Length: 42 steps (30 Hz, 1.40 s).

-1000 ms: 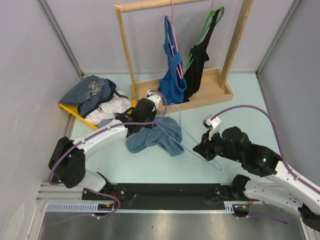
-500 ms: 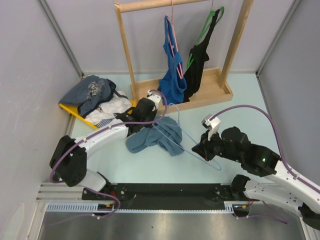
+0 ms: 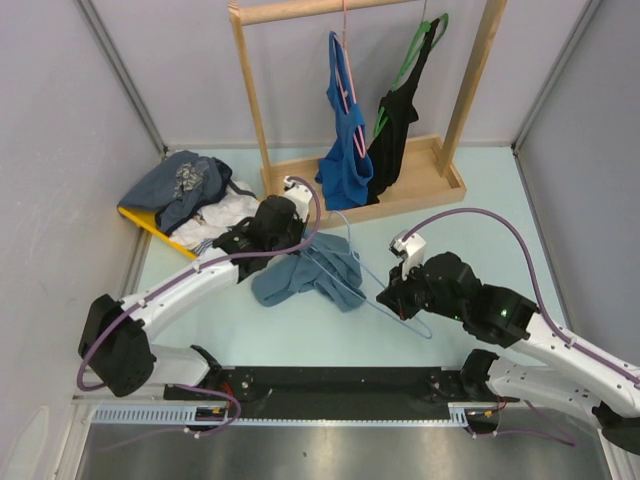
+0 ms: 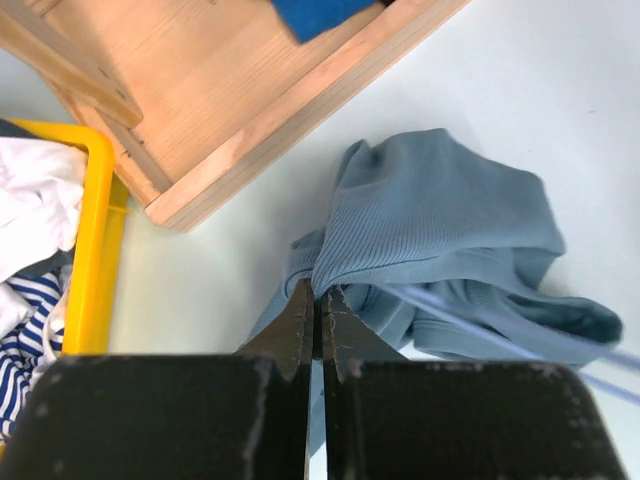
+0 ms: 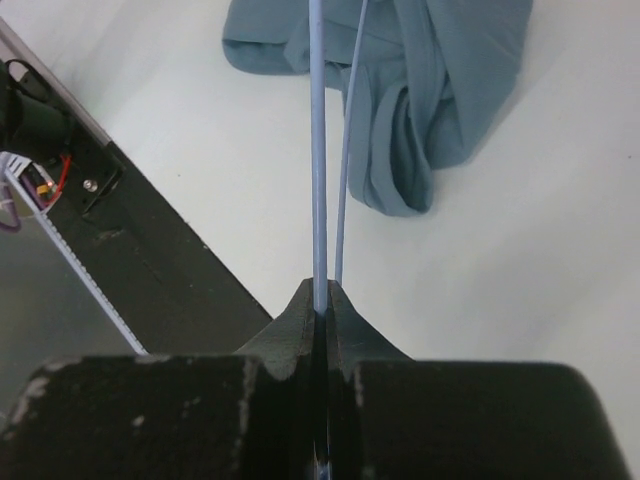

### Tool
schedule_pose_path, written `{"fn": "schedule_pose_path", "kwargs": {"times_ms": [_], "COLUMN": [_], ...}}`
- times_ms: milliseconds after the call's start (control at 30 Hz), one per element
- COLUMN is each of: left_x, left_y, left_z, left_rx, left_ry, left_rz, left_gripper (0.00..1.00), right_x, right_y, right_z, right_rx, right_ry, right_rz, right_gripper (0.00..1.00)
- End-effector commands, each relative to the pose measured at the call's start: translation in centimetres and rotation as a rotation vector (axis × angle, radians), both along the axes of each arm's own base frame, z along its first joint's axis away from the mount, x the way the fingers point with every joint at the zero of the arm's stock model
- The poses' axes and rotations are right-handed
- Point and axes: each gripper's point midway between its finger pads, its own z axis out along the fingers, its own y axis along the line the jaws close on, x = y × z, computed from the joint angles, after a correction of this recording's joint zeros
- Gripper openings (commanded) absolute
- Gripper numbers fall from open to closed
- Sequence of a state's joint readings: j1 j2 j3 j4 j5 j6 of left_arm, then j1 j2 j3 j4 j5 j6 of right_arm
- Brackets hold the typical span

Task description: Place the tank top on the hanger

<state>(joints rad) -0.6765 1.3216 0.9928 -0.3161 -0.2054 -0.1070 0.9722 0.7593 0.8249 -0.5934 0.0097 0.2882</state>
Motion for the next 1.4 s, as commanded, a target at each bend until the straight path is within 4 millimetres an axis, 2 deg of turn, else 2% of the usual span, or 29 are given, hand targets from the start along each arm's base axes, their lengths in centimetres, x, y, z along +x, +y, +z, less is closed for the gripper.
{"fn": "schedule_pose_path", "kwargs": {"times_ms": [0, 167, 300, 400, 500, 700, 767, 900, 933, 967, 1000, 1033, 1067, 1100, 1133, 1167, 1200, 1300, 1367], "left_x": [-0.4, -1.4, -2.2, -1.9, -1.3, -2.0, -2.2, -2.5, -2.5, -2.6, -2.5, -2.6, -2.6, -2.6, -2.7, -2.7, -2.9, -3.4, -3.7], "left_y": [-0.8, -1.7, -3.6, -4.5, -5.0, -6.4, -6.4, -5.5, -5.1, -4.8, -4.4, -4.1, -3.8, -3.4, -3.1, -2.9, -2.3, -1.2, -0.9], "left_z": [2.1, 2.9, 3.1, 4.1, 5.7, 8.6, 8.5, 6.7, 6.0, 5.8, 5.5, 5.5, 5.6, 6.3, 6.7, 7.0, 8.3, 10.4, 11.3], "left_rx": [-0.086, -0.137, -0.187, -0.226, -0.254, -0.339, -0.337, -0.296, -0.283, -0.274, -0.260, -0.252, -0.247, -0.249, -0.245, -0.243, -0.249, -0.251, -0.231], "left_ry": [-0.032, -0.019, 0.012, -0.006, -0.041, -0.091, -0.091, -0.072, -0.062, -0.060, -0.060, -0.062, -0.068, -0.092, -0.104, -0.117, -0.154, -0.223, -0.263], "left_rz": [-0.045, -0.098, -0.193, -0.209, -0.214, -0.292, -0.303, -0.280, -0.266, -0.257, -0.240, -0.232, -0.226, -0.211, -0.209, -0.204, -0.194, -0.195, -0.220], "left_gripper": [0.00, 0.00, 0.00, 0.00, 0.00, 0.00, 0.00, 0.01, 0.06, 0.17, 0.44, 0.61, 0.73, 0.91, 0.98, 0.99, 1.00, 1.00, 0.99], "right_x": [1.6, 3.1, 3.7, 3.6, 3.0, 3.2, 3.3, 3.5, 3.4, 3.7, 3.4, 3.3, 3.2, 3.1, 2.9, 2.8, 2.8, 2.6, 2.4], "right_y": [-0.2, -0.7, 0.2, 0.9, 1.8, 2.1, 2.0, 1.4, 1.3, 1.0, 1.1, 1.0, 0.9, 0.9, 0.9, 0.9, 0.9, 0.9, 1.0], "right_z": [1.0, 2.1, 4.1, 5.1, 5.1, 3.4, 3.5, 4.0, 4.0, 4.0, 4.3, 4.7, 4.9, 5.3, 5.6, 5.8, 6.1, 6.6, 7.0], "right_rx": [0.026, 0.040, 0.114, 0.164, 0.197, 0.201, 0.212, 0.230, 0.238, 0.242, 0.256, 0.272, 0.283, 0.299, 0.311, 0.317, 0.327, 0.342, 0.350], "right_ry": [-0.055, -0.117, -0.181, -0.209, -0.203, -0.171, -0.171, -0.181, -0.174, -0.174, -0.173, -0.180, -0.184, -0.190, -0.196, -0.198, -0.203, -0.205, -0.207], "right_rz": [-0.080, -0.158, -0.144, -0.115, -0.061, -0.062, -0.067, -0.067, -0.054, -0.061, -0.041, -0.036, -0.027, -0.012, -0.003, 0.006, 0.015, 0.037, 0.060], "right_gripper": [0.00, 0.00, 0.00, 0.00, 0.00, 0.00, 0.00, 0.00, 0.00, 0.00, 0.00, 0.00, 0.00, 0.00, 0.00, 0.00, 0.00, 0.00, 0.00]}}
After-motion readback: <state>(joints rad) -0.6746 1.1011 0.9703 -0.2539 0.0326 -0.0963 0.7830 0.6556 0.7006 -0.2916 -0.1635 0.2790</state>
